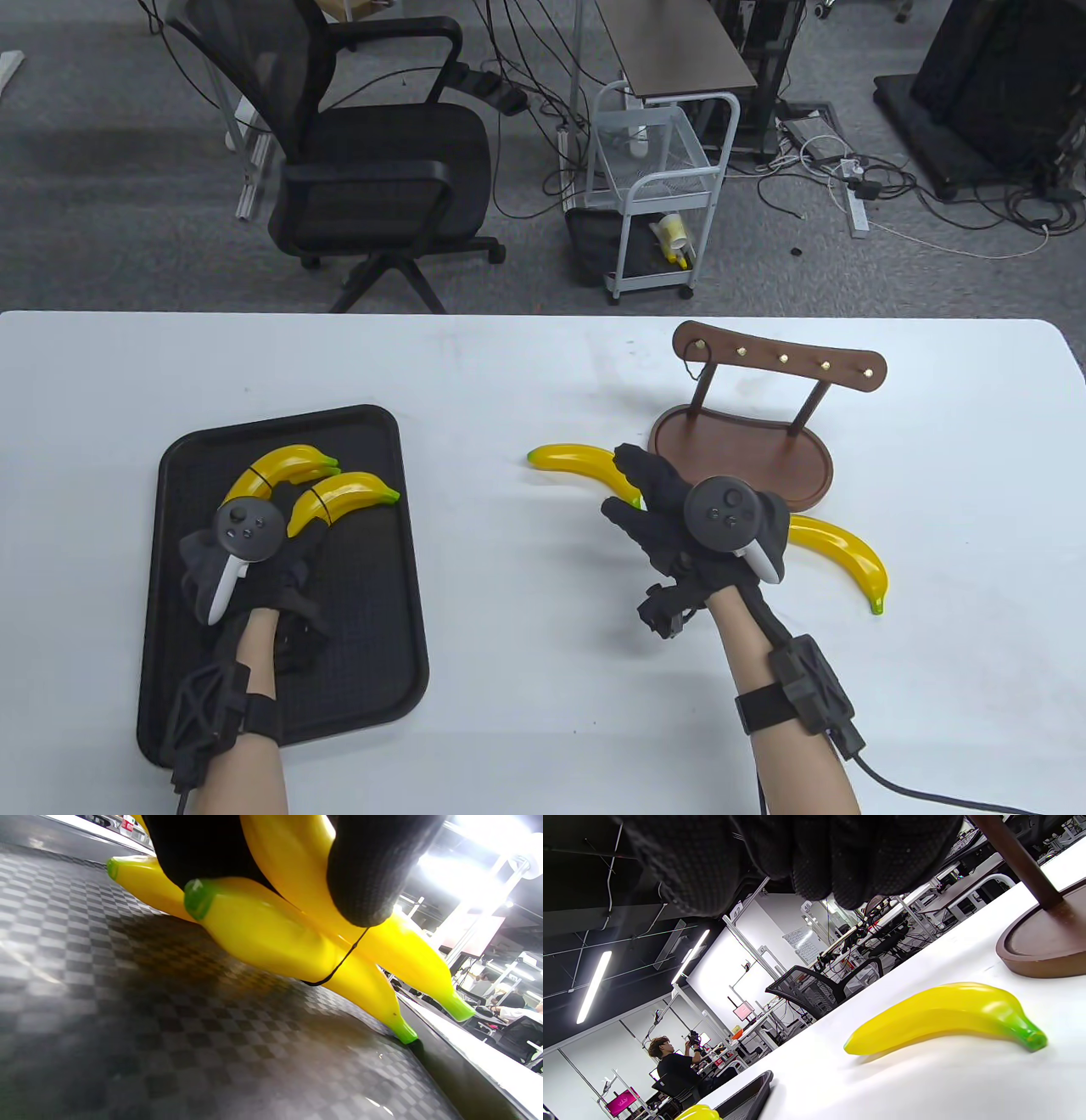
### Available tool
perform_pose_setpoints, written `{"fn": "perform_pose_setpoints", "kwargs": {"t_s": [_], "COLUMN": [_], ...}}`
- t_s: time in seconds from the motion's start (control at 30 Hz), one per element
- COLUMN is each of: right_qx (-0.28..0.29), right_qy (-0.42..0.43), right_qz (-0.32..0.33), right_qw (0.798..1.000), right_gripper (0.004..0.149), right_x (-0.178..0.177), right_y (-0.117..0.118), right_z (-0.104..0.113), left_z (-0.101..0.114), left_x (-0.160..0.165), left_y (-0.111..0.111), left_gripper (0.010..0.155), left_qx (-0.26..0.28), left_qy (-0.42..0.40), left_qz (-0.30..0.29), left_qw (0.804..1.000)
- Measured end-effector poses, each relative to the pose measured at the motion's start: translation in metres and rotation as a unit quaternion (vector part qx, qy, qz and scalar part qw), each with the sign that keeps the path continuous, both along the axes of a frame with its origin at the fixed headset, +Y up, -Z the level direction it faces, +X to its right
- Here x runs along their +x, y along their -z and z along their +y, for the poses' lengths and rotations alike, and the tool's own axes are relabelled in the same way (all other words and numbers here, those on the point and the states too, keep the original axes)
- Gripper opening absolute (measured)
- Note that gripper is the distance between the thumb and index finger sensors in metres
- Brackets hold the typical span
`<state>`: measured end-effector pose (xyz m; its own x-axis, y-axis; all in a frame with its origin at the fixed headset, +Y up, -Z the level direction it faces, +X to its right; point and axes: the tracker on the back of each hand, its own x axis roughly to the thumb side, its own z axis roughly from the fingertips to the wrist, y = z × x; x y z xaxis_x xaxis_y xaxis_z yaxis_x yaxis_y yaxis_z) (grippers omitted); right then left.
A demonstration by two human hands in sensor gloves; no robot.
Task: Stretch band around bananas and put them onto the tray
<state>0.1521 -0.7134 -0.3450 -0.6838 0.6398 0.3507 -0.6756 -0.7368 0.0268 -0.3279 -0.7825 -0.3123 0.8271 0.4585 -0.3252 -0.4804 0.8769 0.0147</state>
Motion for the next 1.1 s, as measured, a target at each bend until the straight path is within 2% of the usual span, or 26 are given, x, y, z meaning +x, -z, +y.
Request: {"fn": "perform_pose_setpoints", "kwargs": {"t_s": [0.33, 0.53, 0.8, 1.1], "right_qx": [-0.001, 0.000, -0.001, -0.004], "right_qy": [-0.002, 0.000, 0.000, -0.001], "right_qz": [-0.002, -0.003, -0.005, -0.009], "right_qw": [1.000, 1.000, 1.000, 1.000], "right_gripper": [0.068, 0.068, 0.068, 0.068], "right_x": [0.000, 0.001, 0.003, 0.004], "right_y": [0.000, 0.000, 0.000, 0.000], "right_z": [0.000, 0.001, 0.001, 0.001], "left_z": [0.003, 0.014, 0.042, 0.082], "left_x": [-0.002, -0.002, 0.014, 0.048], "left_y": [0.000, 0.000, 0.004, 0.001], "left_gripper": [0.064, 0.063, 0.063, 0.064], "left_qx": [0.006, 0.030, 0.080, 0.147], "left_qy": [-0.009, -0.021, -0.064, -0.093], "left_qz": [0.008, 0.006, -0.029, -0.106], "left_qw": [1.000, 0.999, 0.994, 0.979]}}
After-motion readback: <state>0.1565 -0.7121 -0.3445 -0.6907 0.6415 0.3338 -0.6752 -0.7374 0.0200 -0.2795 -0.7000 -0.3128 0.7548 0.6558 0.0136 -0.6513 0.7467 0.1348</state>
